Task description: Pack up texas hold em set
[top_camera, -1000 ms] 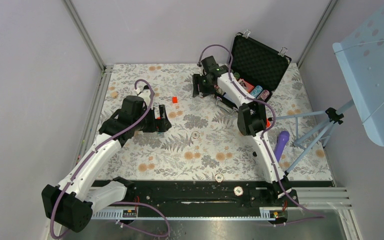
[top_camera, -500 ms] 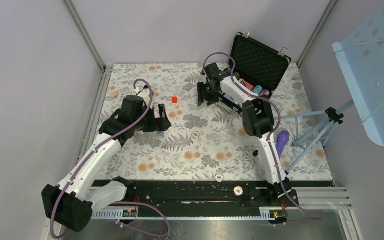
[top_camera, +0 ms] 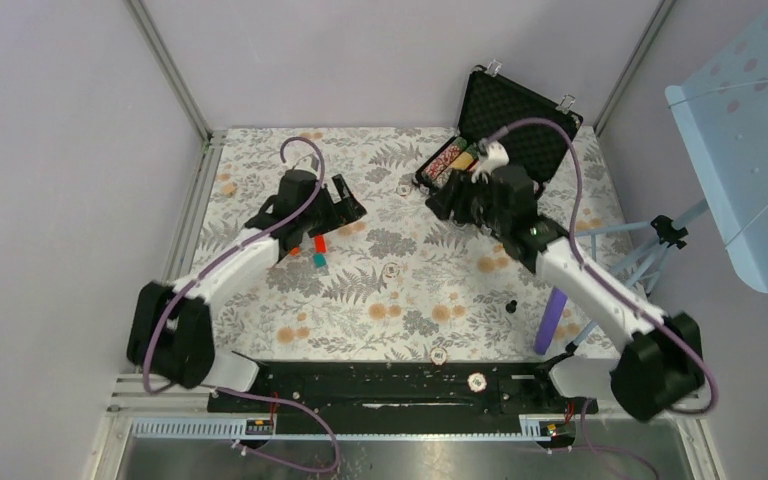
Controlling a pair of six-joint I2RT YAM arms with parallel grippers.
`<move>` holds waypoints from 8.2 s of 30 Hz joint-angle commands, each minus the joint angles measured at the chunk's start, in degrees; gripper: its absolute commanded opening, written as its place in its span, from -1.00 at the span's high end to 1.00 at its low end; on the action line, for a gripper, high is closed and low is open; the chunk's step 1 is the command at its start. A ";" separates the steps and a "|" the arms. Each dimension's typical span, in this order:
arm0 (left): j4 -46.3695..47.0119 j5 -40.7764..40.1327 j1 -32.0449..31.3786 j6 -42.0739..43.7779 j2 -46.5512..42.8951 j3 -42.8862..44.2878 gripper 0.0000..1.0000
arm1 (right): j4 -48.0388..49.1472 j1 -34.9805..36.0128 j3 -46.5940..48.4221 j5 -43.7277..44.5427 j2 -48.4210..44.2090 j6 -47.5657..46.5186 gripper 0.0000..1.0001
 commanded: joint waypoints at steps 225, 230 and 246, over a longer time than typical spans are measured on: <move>-23.20 -28.74 -13.80 11.71 -39.00 -3.85 -0.90 | -32.46 18.25 28.85 -4.41 42.98 -55.87 0.99; -23.11 -28.61 -13.72 11.71 -38.98 -3.83 -0.90 | -29.82 18.76 22.80 -6.97 38.28 -59.10 1.00; -23.15 -28.29 -13.46 11.85 -39.58 -4.03 -0.90 | -29.98 27.45 11.04 -9.15 32.59 -58.46 1.00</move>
